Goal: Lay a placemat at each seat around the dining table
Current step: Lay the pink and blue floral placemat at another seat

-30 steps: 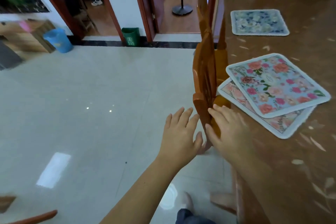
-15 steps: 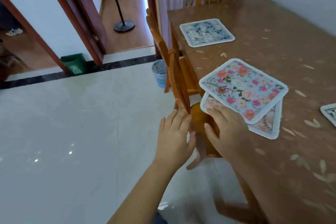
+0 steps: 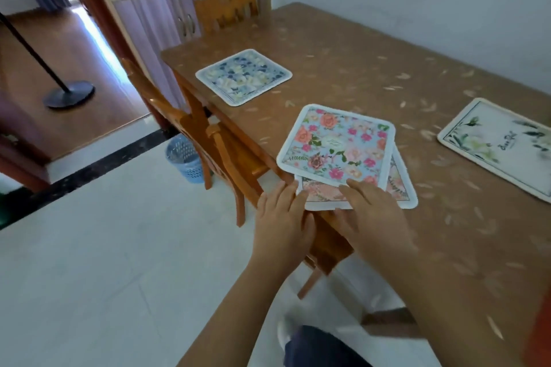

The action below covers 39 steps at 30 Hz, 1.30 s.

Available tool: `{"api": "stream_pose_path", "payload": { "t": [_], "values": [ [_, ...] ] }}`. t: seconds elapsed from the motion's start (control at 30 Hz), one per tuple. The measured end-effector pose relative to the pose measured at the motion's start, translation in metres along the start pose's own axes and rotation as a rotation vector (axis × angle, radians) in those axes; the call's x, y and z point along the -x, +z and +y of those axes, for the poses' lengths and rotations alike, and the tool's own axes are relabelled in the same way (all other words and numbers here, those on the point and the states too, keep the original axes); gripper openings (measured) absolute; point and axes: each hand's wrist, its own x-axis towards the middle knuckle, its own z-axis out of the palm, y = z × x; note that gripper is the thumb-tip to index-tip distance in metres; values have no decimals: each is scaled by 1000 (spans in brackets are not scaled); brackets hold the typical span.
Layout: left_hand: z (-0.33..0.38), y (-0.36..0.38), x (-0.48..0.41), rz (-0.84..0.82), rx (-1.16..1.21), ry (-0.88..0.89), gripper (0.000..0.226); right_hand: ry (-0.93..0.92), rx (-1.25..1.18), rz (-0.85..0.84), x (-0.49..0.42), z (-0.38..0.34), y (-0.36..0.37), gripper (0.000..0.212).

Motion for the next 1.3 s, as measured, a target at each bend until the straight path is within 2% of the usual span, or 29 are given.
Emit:
{"api": "stream_pose_path", "payload": {
  "t": [0.4,0.57,0.77,1.03,1.3],
  "values": [
    [-44,71,-136,-280,-138,246,46,223,-71,115,-89,44,45,32],
    [-45,99,-162,-287,-151,405,45,311,-83,57,-105,63,70,35],
    [-48,135,-175,-334,-86,550,51,318,-110,-8,-108,82,98,41],
    [-68,164,-178,-464,-2,563,53,269,-90,-88,-115,94,135,51],
    [-77,174,-176,-448,38,540,50,265,-138,-180,-123,107,156,58]
  ]
}}
